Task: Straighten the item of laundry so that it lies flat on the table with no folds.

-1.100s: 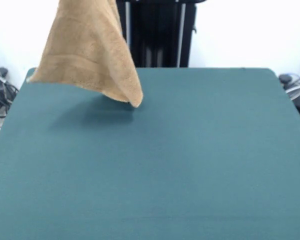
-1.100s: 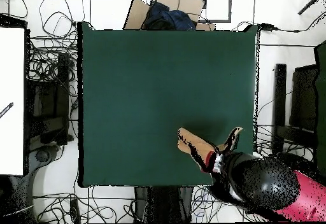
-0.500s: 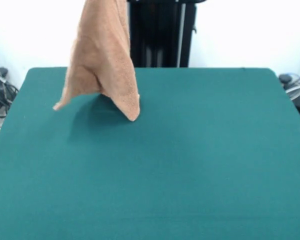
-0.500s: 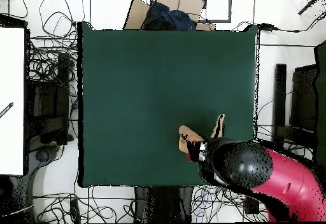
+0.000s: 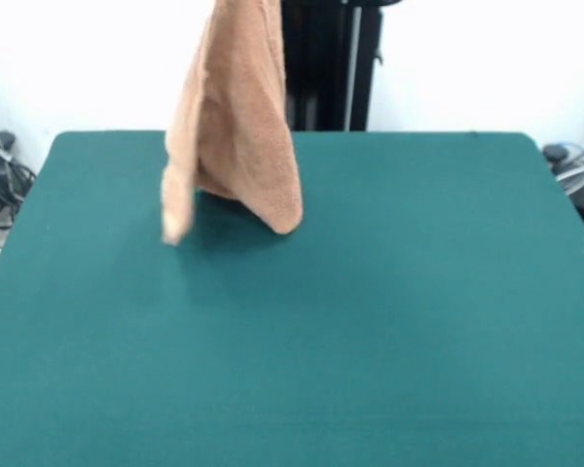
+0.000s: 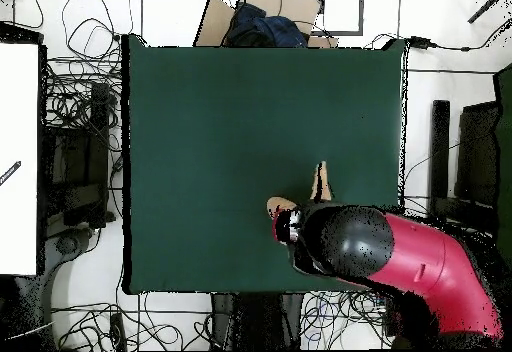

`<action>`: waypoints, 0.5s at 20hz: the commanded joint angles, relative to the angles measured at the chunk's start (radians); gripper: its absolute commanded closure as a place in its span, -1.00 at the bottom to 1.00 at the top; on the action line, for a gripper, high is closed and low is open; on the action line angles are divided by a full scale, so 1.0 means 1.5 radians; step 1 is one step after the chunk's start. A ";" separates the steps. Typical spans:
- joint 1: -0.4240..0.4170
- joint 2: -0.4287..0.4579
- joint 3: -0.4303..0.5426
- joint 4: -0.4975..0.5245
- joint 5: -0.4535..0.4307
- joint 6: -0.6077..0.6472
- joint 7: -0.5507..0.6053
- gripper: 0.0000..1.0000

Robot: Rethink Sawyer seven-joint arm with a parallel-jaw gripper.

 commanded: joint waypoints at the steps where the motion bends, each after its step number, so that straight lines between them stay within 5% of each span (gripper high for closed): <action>1: 0.026 0.054 0.042 0.002 -0.011 -0.053 0.006 1.00; 10: 0.052 0.132 0.050 -0.024 -0.009 -0.121 0.020 1.00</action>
